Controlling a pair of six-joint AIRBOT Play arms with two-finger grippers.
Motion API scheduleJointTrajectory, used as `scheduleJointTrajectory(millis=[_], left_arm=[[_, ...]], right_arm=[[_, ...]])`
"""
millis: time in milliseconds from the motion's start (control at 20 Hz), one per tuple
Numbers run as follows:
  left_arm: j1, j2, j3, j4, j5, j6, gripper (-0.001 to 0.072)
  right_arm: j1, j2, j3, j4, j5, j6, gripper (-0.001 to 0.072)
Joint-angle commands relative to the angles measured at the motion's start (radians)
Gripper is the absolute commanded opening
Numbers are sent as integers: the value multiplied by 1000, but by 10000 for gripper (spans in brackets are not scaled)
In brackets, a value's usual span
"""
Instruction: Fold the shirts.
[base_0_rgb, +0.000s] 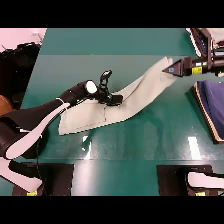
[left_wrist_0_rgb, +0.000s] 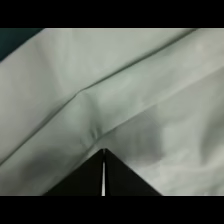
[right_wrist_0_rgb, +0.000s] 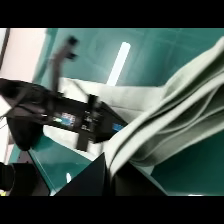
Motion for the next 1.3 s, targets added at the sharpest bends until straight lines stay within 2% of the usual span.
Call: scheduleJointTrajectory(millis=[0, 250, 400, 650, 800, 850, 900, 950, 1050, 1100, 1200, 1250], left_arm=[[-3, -12, 6, -1, -13, 1, 26], [-2, -9, 6, 3, -31, 19, 25], [54, 51, 6, 15, -51, 16, 25], [288, 332, 6, 204, -155, 16, 25], [451, 522, 6, 337, -250, 17, 26], [494, 575, 6, 374, -274, 16, 26], [537, 626, 6, 397, -298, 16, 26], [571, 665, 6, 404, -317, 17, 26], [626, 721, 6, 405, -350, 17, 26], [642, 737, 6, 405, -360, 20, 26], [658, 742, 6, 406, -394, 24, 26], [659, 740, 5, 407, -409, 36, 26]], right_arm=[[100, 31, 99, 2, -16, 43, 15], [190, 31, 151, 2, -36, 47, 15], [266, 29, 151, 3, -56, 46, 15], [549, -16, 153, 13, -227, 23, 16], [784, -151, 225, 10, -346, -10, 17], [863, -219, 274, 9, -391, -60, 58], [927, -286, 326, 1, -433, -85, 320], [970, -346, 372, -11, -463, -85, 537], [1004, -436, 448, -28, -432, -60, 554], [992, -459, 469, -29, -381, 3, 551], [936, -465, 472, -48, -276, 40, 443], [903, -462, 472, -80, -227, 63, 443]])
